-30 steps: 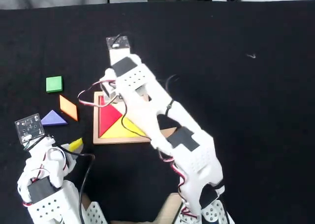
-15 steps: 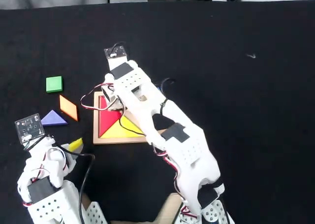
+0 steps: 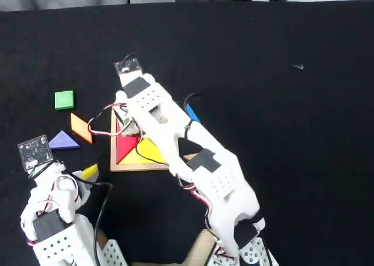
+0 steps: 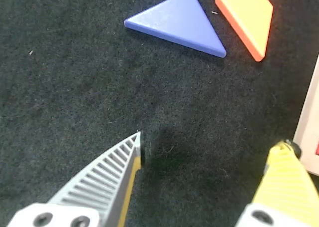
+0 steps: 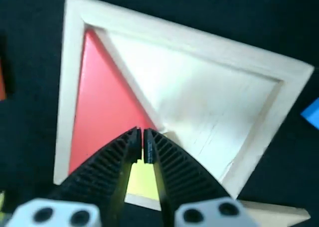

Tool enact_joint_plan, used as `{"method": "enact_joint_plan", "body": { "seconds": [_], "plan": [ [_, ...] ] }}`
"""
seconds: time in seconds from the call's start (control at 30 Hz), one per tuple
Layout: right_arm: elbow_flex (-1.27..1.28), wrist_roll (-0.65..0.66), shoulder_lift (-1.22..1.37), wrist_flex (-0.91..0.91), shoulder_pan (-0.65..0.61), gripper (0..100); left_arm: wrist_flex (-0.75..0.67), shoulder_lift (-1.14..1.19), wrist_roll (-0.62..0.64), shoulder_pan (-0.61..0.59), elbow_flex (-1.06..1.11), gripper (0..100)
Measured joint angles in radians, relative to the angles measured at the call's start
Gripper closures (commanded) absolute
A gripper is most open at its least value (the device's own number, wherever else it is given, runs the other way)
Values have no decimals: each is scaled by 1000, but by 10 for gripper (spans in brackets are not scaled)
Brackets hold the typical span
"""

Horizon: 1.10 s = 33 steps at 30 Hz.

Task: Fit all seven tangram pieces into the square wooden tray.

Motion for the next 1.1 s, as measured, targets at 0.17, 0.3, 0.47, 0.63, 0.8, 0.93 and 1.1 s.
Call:
{"method": "enact_joint_plan", "body": {
  "seconds": [0.17,0.3,0.47,0.63,0.8,0.93,1.1],
  "plan": [
    [-12,0,0,38,43,987,0,0,0,0,0,615],
    [40,0,0,35,40,987,0,0,0,0,0,615],
    [78,0,0,35,41,987,0,0,0,0,0,615],
    [78,0,0,32,38,987,0,0,0,0,0,615],
    [78,0,0,28,2,987,0,0,0,0,0,615],
    [66,0,0,38,0,987,0,0,0,0,0,615],
    [-25,61,-69,117,31,987,0,0,0,0,0,615]
  ]
}}
